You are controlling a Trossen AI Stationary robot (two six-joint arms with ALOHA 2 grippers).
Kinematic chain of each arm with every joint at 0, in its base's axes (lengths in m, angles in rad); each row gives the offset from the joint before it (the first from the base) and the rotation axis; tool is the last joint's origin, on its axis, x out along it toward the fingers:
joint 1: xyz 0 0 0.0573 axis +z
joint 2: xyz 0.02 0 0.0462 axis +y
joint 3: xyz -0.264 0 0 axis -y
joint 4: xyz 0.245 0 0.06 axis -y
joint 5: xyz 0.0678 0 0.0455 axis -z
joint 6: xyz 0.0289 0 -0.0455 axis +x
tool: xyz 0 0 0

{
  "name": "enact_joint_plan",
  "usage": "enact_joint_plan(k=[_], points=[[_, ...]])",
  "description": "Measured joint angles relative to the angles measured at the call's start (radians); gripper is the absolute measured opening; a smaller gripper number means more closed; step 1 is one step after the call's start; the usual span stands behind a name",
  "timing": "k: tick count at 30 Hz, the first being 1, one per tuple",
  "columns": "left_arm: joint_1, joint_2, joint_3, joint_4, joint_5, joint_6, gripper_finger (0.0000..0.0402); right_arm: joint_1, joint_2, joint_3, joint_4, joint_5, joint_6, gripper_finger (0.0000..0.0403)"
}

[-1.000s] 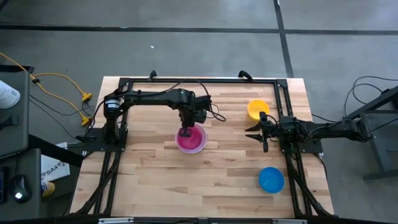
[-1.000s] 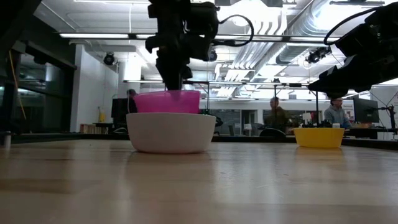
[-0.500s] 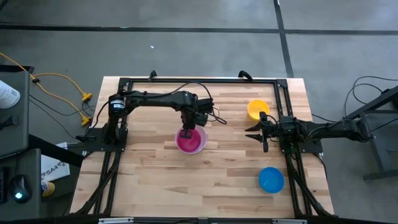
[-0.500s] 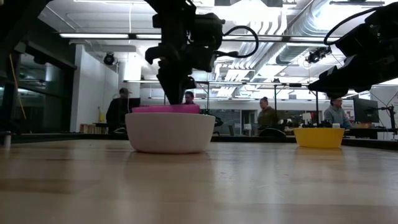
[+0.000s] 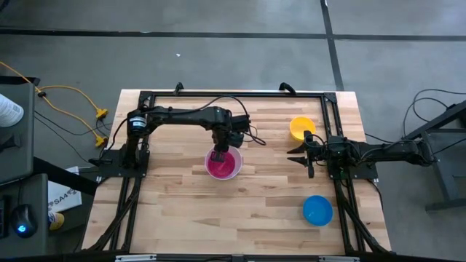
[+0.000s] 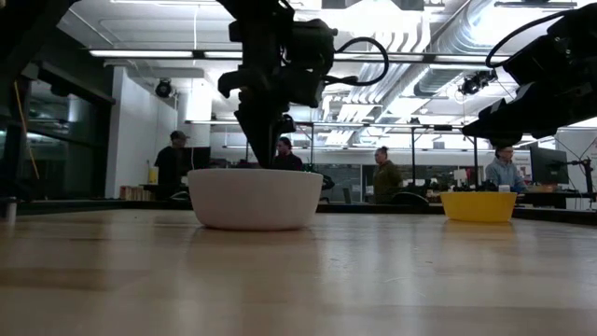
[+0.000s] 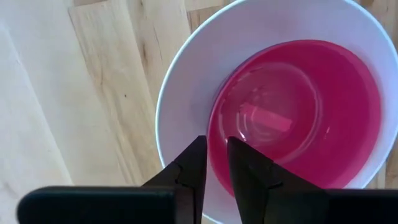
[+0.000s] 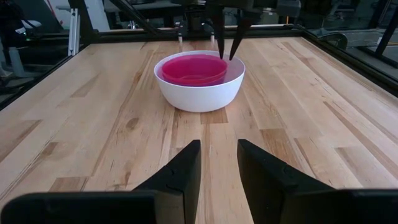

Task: Nest bowls inside each other
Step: Stack the yellow bowl on the red bowl

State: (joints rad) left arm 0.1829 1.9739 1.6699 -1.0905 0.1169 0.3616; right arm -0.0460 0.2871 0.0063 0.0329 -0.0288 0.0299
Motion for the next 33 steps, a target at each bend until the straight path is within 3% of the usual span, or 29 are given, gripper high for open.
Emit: enact_joint_plan(k=[12,18,33], points=[[0.000,-0.134,-0.051,-0.010,-0.075,-0.008,0.0065,0.000,0.000,0.000,0.000,0.000,0.000,0.0098],[-0.001,-0.259,-0.193,0.023,-0.080,-0.058,0.0065,0.000,0.000,0.000,0.000,0.000,0.000,0.0098],[-0.043,-0.618,-0.637,0.347,-0.085,-0.108,0.0065,0.000,0.000,0.000,-0.003,0.002,0.000,0.0098]])
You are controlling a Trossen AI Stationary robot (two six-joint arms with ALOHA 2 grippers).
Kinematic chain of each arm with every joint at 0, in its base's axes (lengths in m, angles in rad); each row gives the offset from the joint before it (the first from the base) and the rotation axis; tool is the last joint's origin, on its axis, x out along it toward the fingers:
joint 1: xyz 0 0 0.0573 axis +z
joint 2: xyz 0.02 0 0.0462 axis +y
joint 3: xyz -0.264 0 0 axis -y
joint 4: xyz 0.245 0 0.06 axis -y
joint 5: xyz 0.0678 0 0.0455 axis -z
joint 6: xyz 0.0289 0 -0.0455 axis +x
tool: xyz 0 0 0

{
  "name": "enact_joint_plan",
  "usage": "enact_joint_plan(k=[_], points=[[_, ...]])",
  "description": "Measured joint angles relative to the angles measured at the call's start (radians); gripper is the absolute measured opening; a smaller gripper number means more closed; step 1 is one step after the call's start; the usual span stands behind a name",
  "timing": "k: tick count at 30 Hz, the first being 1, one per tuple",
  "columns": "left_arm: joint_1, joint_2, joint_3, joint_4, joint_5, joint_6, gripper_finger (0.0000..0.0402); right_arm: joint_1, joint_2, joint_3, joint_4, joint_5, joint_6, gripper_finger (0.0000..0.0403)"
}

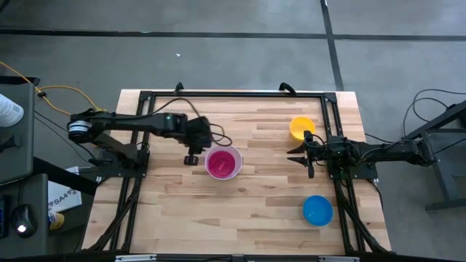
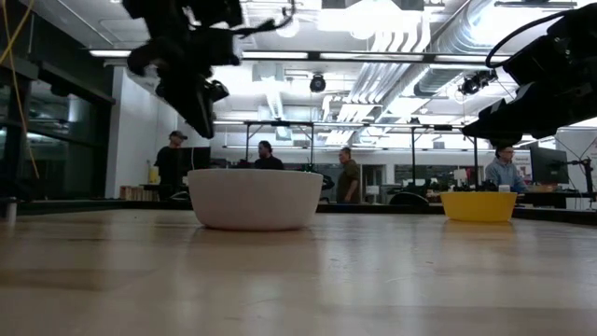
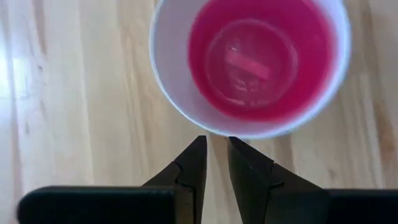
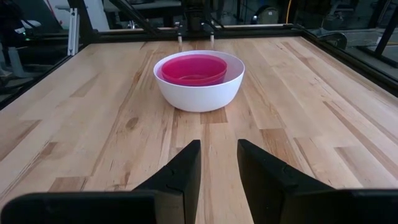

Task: Nest bowls inside each other
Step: Stack the yellow bowl on the red bowl

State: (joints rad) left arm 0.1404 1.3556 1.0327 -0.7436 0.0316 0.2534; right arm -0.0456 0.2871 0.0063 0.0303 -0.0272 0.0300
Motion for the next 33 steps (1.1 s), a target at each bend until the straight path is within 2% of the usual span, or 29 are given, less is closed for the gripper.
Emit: enact_joint_plan(k=[15,21,26,33], points=[[-0.110,-0.274,-0.296,0.275,-0.001,-0.056,0.0065,0.000,0.000,0.000,0.001,0.000,0.000,0.0098],[-0.166,-0.345,-0.420,0.452,-0.001,-0.076,0.0065,0.000,0.000,0.000,0.000,0.001,0.000,0.0098],[-0.207,-0.383,-0.500,0.532,-0.055,-0.106,0.0065,0.000,0.000,0.000,0.002,0.000,0.000,0.0098],[-0.208,-0.439,-0.584,0.657,-0.069,-0.108,0.0065,0.000,0.000,0.000,0.000,0.000,0.000,0.0098]])
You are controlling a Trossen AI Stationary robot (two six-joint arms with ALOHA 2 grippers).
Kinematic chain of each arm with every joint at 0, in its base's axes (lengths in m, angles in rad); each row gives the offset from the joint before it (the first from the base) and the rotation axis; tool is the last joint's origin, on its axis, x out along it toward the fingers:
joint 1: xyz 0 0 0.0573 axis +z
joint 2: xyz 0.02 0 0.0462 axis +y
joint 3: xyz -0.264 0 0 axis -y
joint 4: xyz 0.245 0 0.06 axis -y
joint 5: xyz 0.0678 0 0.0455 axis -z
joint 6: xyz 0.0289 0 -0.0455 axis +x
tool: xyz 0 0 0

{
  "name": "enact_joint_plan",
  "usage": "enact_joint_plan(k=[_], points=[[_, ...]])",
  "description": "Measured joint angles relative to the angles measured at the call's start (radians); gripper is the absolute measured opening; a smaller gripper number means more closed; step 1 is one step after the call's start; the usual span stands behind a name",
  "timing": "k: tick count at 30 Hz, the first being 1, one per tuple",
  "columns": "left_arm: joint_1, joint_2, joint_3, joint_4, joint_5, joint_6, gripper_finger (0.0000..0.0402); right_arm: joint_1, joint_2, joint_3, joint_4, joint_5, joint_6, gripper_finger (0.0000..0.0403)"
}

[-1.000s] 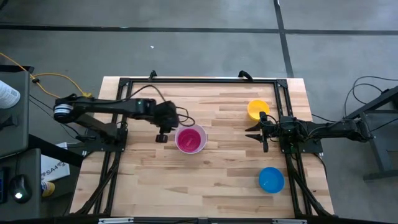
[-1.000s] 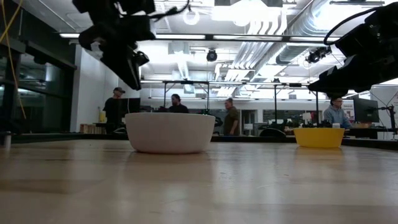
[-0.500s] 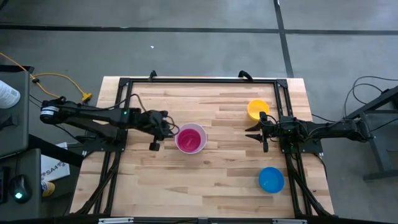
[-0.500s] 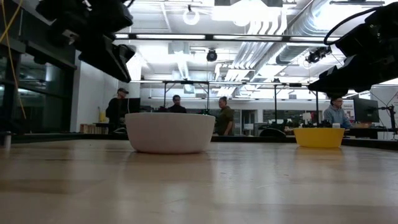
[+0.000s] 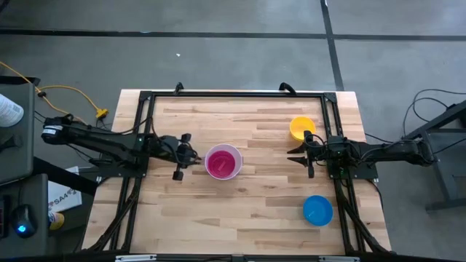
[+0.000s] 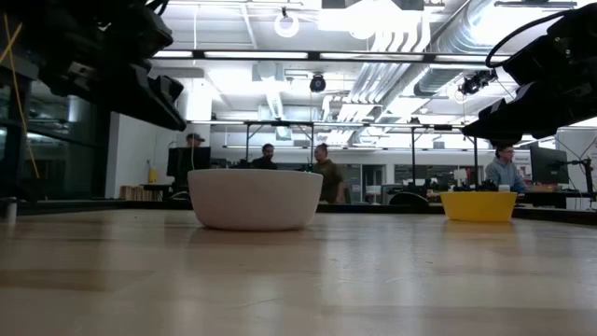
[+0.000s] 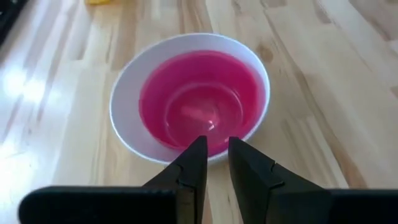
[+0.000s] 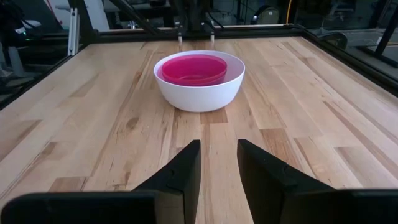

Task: Nest bowls inside each other
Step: Stack the yellow bowl on the red bowl

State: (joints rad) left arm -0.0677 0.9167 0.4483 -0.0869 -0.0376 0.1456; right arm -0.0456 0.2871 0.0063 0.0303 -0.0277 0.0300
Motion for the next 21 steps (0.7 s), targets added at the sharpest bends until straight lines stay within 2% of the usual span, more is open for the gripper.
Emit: enact_joint_plan(k=[6,14,21], points=[[0.000,-0.072,-0.071,0.048,0.000,0.004,0.0065,0.000,0.000,0.000,0.001,-0.001,0.000,0.0098],[0.000,-0.192,-0.224,0.235,0.000,0.008,0.0065,0.000,0.000,0.000,0.001,-0.001,0.000,0.0098],[0.000,-0.243,-0.324,0.396,0.010,0.040,0.0065,0.000,0.000,0.000,0.002,-0.001,0.000,0.0098]])
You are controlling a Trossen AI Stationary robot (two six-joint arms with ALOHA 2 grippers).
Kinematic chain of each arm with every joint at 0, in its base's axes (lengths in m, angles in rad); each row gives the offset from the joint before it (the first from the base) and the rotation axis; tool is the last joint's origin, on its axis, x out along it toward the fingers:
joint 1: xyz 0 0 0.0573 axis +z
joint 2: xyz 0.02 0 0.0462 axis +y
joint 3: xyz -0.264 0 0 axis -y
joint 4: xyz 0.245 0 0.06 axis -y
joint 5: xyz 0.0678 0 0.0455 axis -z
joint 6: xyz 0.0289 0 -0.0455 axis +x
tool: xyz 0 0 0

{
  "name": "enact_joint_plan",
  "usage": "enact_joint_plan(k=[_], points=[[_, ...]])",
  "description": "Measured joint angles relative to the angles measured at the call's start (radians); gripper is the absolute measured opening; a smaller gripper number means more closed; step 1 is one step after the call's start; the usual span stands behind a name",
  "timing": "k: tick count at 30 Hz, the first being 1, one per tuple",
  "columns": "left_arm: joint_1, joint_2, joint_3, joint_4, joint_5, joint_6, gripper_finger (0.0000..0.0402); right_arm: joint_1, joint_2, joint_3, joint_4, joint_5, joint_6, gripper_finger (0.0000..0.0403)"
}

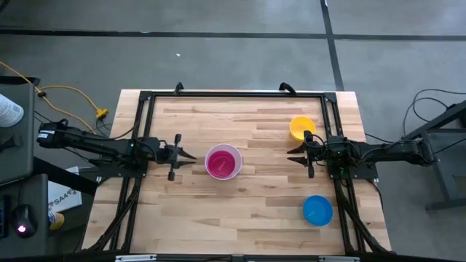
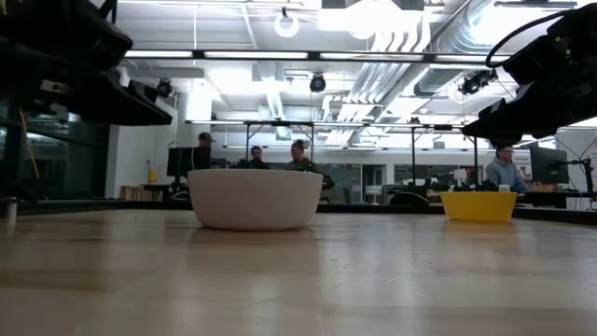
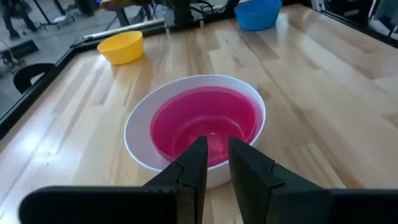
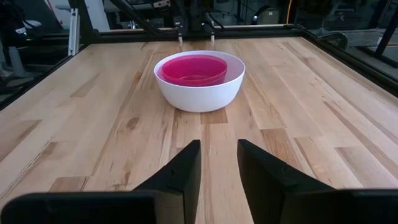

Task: Nest bowls inside each other
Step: Stack the yellow bowl on the red bowl

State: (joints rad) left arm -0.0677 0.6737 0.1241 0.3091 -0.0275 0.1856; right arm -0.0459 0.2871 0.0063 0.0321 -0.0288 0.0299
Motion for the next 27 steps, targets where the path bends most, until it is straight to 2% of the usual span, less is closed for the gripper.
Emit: enact_joint_plan(k=[12,19,27], points=[[0.000,-0.012,-0.091,0.174,0.021,0.019,0.0065,0.000,0.000,0.000,0.000,0.000,0.000,0.0098],[0.000,-0.019,-0.094,0.168,0.020,0.030,0.0065,0.000,0.000,0.000,0.000,0.000,0.000,0.0098],[0.000,-0.167,-0.111,0.147,0.020,0.079,0.0065,0.000,0.000,0.000,0.000,0.000,0.000,0.0098]])
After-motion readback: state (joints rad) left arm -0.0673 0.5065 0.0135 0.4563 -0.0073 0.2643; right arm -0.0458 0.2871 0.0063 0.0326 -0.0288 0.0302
